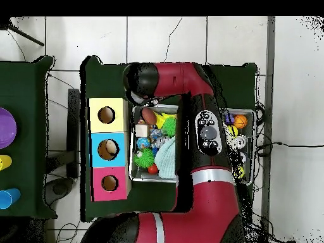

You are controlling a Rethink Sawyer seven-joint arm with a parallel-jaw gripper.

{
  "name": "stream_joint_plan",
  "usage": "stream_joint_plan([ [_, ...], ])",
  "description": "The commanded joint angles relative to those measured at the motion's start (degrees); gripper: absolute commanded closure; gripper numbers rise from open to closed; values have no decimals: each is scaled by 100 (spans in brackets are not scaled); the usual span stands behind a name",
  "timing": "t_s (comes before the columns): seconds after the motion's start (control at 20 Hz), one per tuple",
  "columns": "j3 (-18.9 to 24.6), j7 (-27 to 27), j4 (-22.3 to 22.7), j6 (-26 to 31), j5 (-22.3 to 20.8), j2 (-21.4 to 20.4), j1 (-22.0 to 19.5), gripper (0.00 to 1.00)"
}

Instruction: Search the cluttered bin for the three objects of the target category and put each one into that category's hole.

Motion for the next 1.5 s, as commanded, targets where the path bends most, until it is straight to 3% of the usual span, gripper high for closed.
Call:
stream_joint_plan([
  [0.05,-194,388,1175,-529,46,-33,6,0],
  [0.7,-374,724,1449,-1023,153,134,301,0],
  [1.2,-554,636,1049,-1357,120,627,331,0],
  [1.5,-573,474,997,-1421,186,705,231,0],
])
